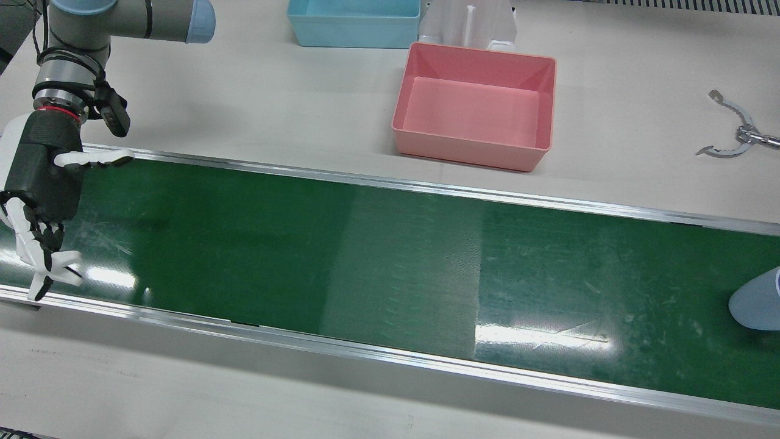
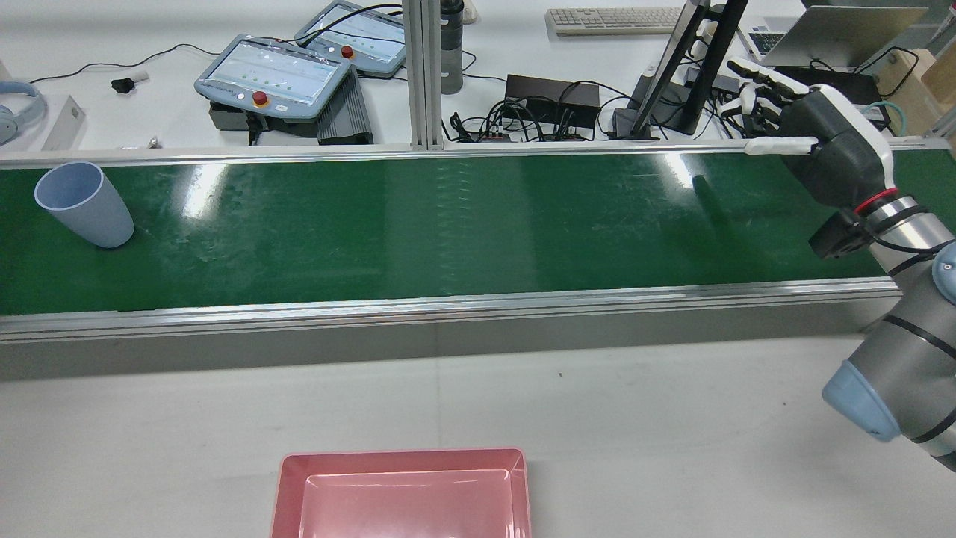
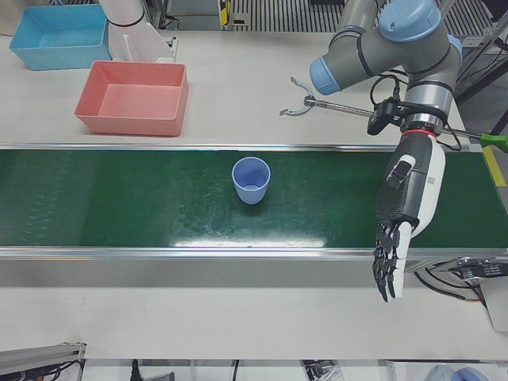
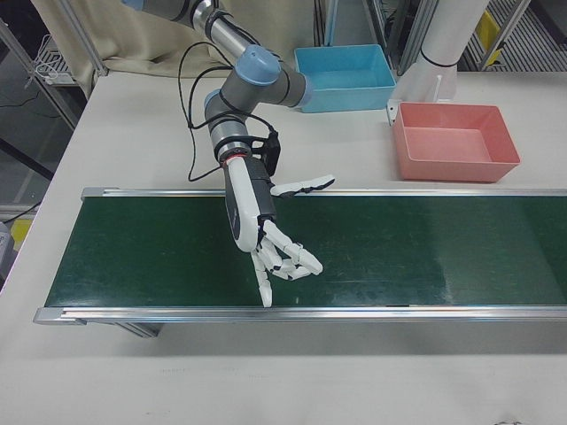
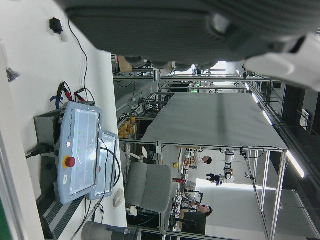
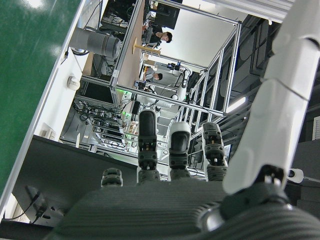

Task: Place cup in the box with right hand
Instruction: 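Hold the right hand above the belt as the blue cup approaches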

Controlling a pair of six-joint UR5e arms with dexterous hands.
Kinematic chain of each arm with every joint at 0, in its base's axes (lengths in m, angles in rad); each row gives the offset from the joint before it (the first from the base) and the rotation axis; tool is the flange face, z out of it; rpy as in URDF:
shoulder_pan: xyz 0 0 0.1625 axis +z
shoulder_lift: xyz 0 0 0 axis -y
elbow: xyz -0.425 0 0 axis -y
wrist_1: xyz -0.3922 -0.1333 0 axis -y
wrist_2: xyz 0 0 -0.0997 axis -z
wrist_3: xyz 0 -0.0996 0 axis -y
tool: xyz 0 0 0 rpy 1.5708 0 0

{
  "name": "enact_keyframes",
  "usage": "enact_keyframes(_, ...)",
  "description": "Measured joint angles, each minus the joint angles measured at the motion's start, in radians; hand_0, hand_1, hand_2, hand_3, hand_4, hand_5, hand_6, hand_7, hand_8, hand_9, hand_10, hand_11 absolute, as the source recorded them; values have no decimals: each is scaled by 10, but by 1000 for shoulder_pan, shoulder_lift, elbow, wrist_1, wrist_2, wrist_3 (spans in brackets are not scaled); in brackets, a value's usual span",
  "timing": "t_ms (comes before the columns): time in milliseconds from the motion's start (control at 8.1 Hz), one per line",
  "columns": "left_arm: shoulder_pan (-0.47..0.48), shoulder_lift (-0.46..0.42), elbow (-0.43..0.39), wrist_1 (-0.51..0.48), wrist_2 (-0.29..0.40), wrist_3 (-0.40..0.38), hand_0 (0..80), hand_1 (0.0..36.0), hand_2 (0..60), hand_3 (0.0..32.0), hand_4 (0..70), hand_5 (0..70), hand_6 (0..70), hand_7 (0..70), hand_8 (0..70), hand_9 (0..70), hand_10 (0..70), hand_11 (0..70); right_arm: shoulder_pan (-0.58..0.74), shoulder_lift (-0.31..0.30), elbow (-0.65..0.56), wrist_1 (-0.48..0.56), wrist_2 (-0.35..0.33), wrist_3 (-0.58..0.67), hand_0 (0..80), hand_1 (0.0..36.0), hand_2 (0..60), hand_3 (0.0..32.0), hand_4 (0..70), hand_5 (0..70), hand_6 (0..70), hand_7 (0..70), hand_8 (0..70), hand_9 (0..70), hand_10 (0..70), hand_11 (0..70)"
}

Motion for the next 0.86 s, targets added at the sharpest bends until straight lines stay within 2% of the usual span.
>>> enact_keyframes(123,0,0,0,0,0,0,0,0,0,0,0,0,0,0,0,0,0,0,-1,1,0,-1,0,0,508,158,0,0,50,97,252,700,410,676,173,264)
enact_keyframes(247,0,0,0,0,-1,0,0,0,0,0,0,0,0,0,0,0,0,0,-1,1,1,-2,0,0,507,155,0,0,49,100,258,700,425,698,191,289)
enact_keyframes(370,0,0,0,0,-1,0,0,0,0,0,0,0,0,0,0,0,0,0,1,1,4,-2,0,1,509,174,0,0,0,89,187,700,294,509,122,194)
enact_keyframes(494,0,0,0,0,-1,0,0,0,0,0,0,0,0,0,0,0,0,0,4,2,9,-3,0,1,512,190,11,0,0,79,133,516,182,342,67,118)
enact_keyframes(617,0,0,0,0,0,1,0,0,0,0,0,0,0,0,0,0,0,0,7,6,12,-3,-1,1,512,200,23,0,0,71,98,365,105,214,27,61)
enact_keyframes(741,0,0,0,0,0,1,0,0,0,0,0,0,0,0,0,0,0,0,7,11,13,-2,-1,2,512,208,35,0,0,63,66,232,44,110,0,10)
enact_keyframes(864,0,0,0,0,-1,1,0,0,0,0,0,0,0,0,0,0,0,0,7,14,13,-2,0,2,511,209,41,0,0,61,58,200,30,87,0,0)
